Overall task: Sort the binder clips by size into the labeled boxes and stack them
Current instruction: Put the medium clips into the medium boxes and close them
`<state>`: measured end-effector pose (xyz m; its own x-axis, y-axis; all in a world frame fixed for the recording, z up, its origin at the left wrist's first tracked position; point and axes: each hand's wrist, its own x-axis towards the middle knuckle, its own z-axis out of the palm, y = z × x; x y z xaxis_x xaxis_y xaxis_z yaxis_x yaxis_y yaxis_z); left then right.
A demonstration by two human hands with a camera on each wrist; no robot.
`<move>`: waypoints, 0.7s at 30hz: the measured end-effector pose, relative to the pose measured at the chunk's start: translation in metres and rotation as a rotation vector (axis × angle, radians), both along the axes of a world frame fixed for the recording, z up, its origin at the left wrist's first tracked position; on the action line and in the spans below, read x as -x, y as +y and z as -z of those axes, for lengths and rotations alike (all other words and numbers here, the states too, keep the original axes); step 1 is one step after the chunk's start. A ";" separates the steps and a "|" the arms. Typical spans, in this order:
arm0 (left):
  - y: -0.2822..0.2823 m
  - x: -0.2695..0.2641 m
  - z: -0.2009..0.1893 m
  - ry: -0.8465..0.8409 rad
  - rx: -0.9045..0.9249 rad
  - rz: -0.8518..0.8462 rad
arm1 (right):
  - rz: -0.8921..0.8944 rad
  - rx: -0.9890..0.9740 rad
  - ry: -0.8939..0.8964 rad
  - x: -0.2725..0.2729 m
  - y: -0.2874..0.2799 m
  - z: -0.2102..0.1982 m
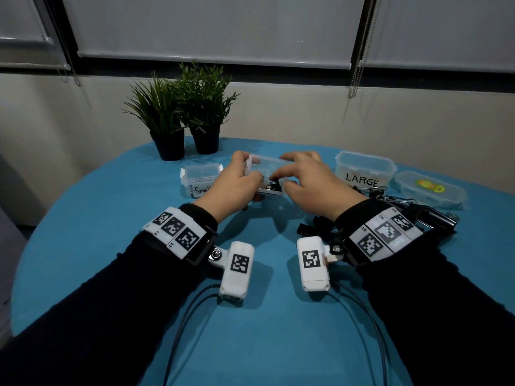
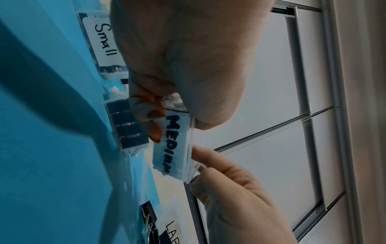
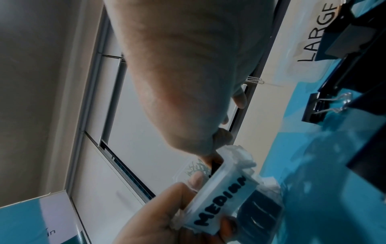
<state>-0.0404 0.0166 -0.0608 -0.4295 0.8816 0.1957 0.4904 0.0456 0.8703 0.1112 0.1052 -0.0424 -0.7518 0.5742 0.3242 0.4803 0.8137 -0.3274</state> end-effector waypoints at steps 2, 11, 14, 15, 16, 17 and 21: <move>0.000 0.000 0.000 -0.013 0.005 0.012 | 0.002 0.030 -0.026 -0.001 0.001 0.000; 0.001 -0.002 0.001 -0.096 -0.007 0.018 | 0.003 0.033 0.038 -0.006 0.004 -0.002; 0.000 -0.001 0.000 -0.076 -0.005 0.002 | 0.005 0.069 0.317 -0.008 0.001 -0.006; 0.000 -0.001 0.000 -0.069 -0.006 -0.003 | 0.028 0.094 0.427 -0.009 0.000 -0.009; 0.000 0.000 0.000 -0.064 -0.011 -0.007 | 0.066 0.134 0.493 -0.010 0.000 -0.012; 0.000 0.001 0.000 -0.063 -0.019 -0.013 | 0.118 0.178 0.482 -0.012 0.000 -0.015; 0.000 0.003 0.000 -0.070 -0.026 -0.032 | 0.232 0.334 -0.071 -0.018 0.000 -0.016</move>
<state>-0.0437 0.0169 -0.0609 -0.4706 0.8623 0.1870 0.4268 0.0369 0.9036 0.1295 0.1055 -0.0267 -0.6035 0.7962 0.0427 0.6698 0.5353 -0.5146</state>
